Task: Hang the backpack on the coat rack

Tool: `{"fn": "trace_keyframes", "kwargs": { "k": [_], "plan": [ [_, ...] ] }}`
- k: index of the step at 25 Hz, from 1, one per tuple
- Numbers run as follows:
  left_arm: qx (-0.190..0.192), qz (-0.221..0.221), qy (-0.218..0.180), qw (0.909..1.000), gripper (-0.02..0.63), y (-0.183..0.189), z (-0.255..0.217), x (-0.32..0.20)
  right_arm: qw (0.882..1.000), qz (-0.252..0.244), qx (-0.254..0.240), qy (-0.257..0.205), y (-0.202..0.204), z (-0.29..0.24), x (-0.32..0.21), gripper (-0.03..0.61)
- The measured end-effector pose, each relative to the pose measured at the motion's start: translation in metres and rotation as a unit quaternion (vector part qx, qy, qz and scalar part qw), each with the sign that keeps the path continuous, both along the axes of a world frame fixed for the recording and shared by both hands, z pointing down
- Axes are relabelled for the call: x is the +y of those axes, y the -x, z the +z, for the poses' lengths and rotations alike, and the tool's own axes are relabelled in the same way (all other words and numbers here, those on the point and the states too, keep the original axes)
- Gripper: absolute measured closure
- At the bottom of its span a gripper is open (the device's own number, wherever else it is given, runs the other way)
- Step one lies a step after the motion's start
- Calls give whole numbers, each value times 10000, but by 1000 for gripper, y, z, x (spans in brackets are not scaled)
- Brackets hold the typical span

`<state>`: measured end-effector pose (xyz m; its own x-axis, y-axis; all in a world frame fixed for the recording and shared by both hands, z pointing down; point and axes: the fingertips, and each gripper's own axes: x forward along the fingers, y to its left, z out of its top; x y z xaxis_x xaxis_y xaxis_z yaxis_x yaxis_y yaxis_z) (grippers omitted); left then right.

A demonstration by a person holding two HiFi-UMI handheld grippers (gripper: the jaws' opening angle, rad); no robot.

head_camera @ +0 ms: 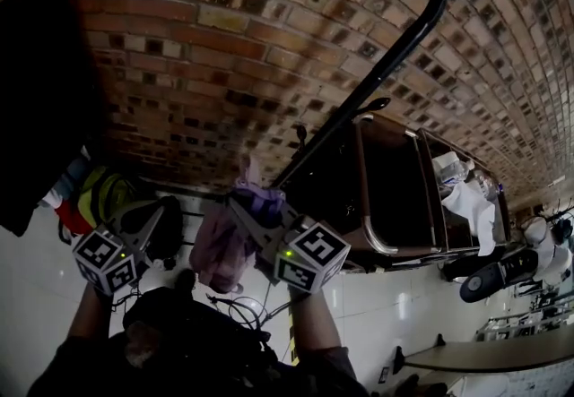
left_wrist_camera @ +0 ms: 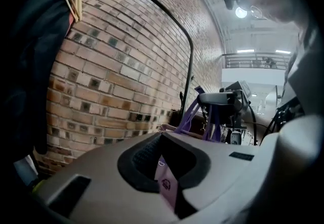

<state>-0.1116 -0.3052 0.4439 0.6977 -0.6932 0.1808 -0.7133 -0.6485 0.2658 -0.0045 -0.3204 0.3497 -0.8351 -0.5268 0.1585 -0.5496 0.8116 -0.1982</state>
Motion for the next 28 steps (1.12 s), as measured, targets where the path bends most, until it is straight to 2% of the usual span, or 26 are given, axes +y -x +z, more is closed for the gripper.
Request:
{"fn": "trace_keyframes", "kwargs": {
  "k": [7,14,20,28],
  "plan": [
    [3,145,26,9999,601,-3,-2,-68,9999,89,-41,-108,-3,-31,-80,571],
    [-22,323,22,9995,601,-18,-11,-108,9993,255,-208,-190,-19,-60,-122,571],
    [34,399,-212,9990,601,-36,-31,-136,9992,283,-188,-223,-30,-69,-145,571],
    [13,206,-159,9997,601,-49,-21,-145,9985,73,-450,-293,-45,-80,-152,571]
  ]
}}
